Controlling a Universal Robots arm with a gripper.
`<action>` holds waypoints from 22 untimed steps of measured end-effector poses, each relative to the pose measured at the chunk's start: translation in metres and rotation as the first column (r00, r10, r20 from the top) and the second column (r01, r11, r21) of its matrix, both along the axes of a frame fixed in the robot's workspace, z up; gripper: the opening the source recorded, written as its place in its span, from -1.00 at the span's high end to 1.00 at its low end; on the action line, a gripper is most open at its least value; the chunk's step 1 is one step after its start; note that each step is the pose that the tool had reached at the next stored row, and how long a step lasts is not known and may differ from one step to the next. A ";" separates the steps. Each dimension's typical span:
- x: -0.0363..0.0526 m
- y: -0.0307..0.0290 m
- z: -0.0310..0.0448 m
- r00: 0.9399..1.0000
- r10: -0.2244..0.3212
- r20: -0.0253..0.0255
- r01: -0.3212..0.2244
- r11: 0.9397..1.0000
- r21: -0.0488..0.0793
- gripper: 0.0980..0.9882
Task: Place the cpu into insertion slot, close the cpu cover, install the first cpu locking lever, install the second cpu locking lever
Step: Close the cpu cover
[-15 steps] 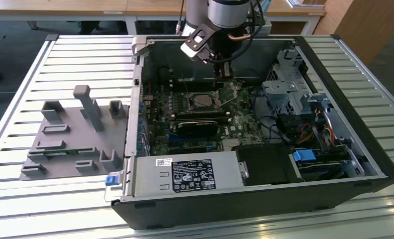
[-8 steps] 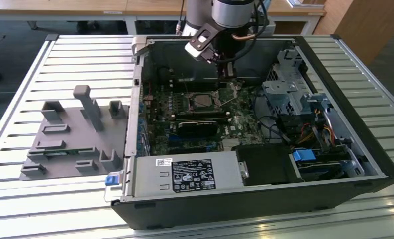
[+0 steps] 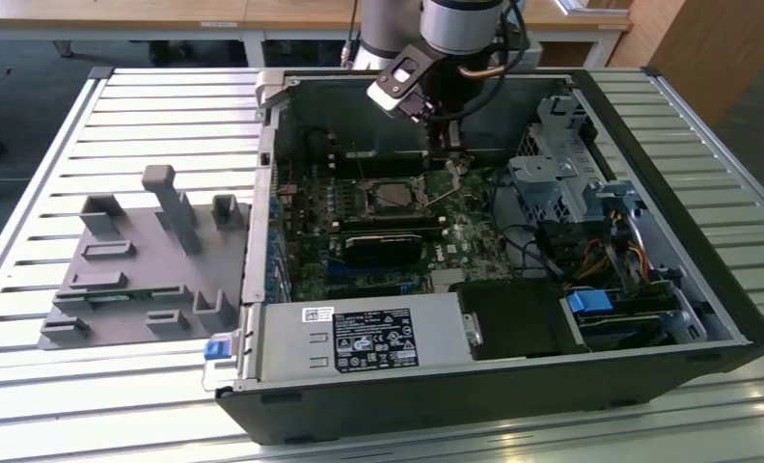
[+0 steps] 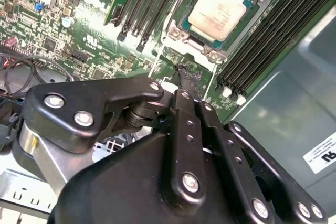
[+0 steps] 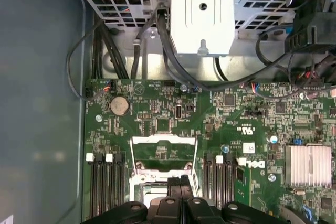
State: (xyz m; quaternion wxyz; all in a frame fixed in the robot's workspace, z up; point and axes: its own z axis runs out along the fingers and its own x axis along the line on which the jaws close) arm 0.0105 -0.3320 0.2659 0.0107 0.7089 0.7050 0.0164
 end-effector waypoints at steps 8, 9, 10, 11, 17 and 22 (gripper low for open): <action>0.0081 0.0019 -0.0010 1.000 0.030 -0.003 -0.030 1.000 0.001 0.98; 0.0094 0.0019 -0.0011 0.999 0.035 -0.003 -0.035 0.999 0.001 0.98; 0.0109 0.0020 -0.0012 0.999 0.037 -0.003 -0.037 0.999 0.001 0.98; 0.0125 0.0024 -0.0013 0.999 0.037 -0.003 -0.037 0.999 0.001 0.98; 0.0214 0.0049 -0.0031 0.999 0.037 -0.004 -0.037 0.999 0.001 0.98; 0.0278 0.0053 -0.0047 0.999 0.037 -0.005 -0.037 0.999 0.001 0.98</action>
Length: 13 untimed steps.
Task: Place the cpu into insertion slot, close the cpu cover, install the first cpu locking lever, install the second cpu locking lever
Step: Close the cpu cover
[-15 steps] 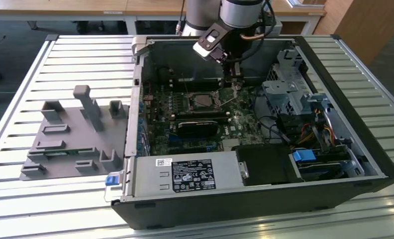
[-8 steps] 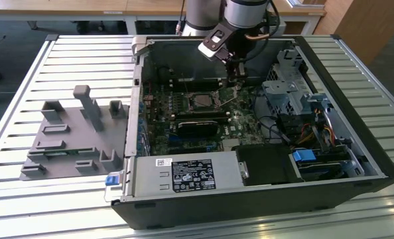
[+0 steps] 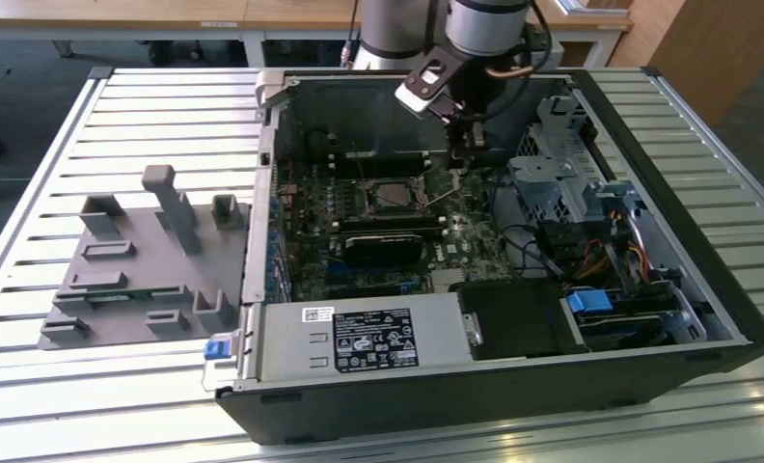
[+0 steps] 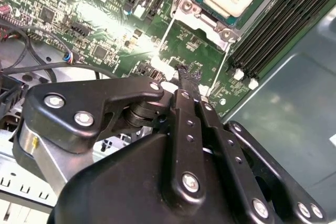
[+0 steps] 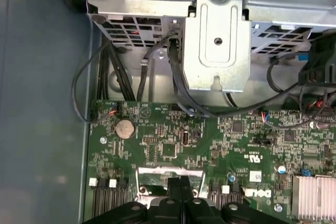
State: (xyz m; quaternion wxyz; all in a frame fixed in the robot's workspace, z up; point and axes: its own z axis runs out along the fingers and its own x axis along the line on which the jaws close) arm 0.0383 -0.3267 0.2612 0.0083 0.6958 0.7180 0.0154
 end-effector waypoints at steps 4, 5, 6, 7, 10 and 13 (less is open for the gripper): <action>0.0023 0.0002 -0.0021 1.000 0.000 0.000 0.000 1.000 0.000 0.98; 0.0028 0.0003 -0.0026 1.000 0.000 0.000 0.000 1.000 0.000 0.98; 0.0035 0.0004 -0.0030 1.000 0.000 0.000 0.000 1.000 0.000 0.98; 0.0045 0.0005 -0.0035 1.000 0.000 0.000 0.000 1.000 0.000 0.98; 0.0076 0.0019 -0.0053 1.000 0.000 -0.001 0.000 1.000 0.000 0.98; 0.0103 0.0040 -0.0064 1.000 0.000 -0.002 0.000 1.000 0.000 0.98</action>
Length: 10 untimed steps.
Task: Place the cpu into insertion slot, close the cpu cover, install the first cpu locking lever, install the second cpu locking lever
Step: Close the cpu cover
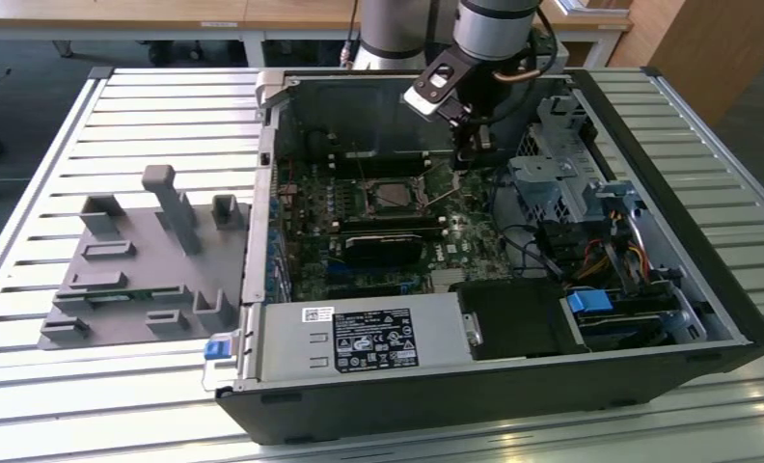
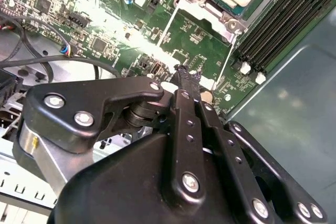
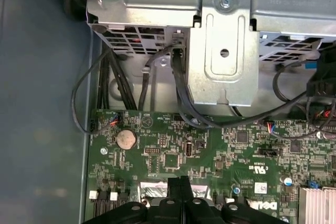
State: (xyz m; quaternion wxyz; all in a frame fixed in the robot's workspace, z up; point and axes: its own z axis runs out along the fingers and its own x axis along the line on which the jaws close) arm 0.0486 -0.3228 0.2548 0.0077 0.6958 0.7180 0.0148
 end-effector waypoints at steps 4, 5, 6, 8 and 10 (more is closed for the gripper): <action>0.0031 0.0019 -0.0012 1.000 0.000 -0.001 0.000 1.000 0.000 0.98; 0.0043 0.0021 -0.0014 1.000 0.000 -0.001 0.000 1.000 0.000 0.98; 0.0074 0.0026 -0.0019 1.000 0.000 -0.002 0.000 1.000 0.000 0.98; 0.0095 0.0031 -0.0024 1.000 0.000 -0.003 0.000 1.000 0.000 0.98; 0.0113 0.0032 -0.0030 1.000 0.000 -0.003 0.000 1.000 0.000 0.98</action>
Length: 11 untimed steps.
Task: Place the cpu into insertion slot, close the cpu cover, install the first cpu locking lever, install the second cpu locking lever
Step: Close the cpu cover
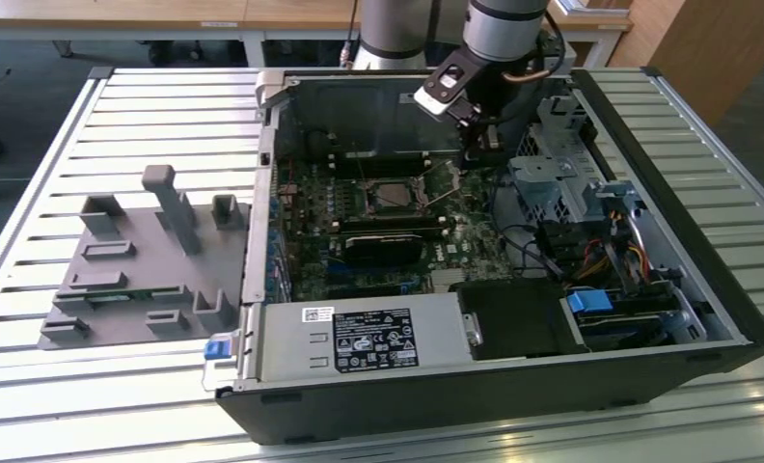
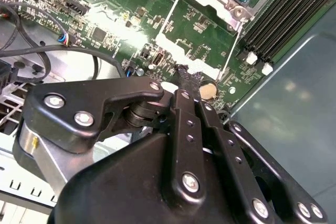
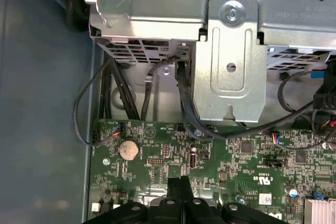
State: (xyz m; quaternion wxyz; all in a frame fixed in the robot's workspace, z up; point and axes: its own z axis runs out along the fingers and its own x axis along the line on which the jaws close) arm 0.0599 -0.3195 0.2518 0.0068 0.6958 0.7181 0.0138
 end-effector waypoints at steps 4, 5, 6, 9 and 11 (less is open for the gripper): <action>0.0034 0.0005 -0.0009 1.000 0.000 0.000 0.000 1.000 0.000 0.98; 0.0041 0.0009 -0.0014 1.000 0.000 0.000 0.000 1.000 0.000 0.98; 0.0047 0.0012 -0.0019 1.000 0.000 -0.001 0.000 1.000 0.000 0.98; 0.0064 0.0022 -0.0037 1.000 0.000 -0.002 0.000 1.000 0.000 0.98; 0.0075 0.0026 -0.0047 1.000 0.000 -0.002 0.000 1.000 -0.001 0.98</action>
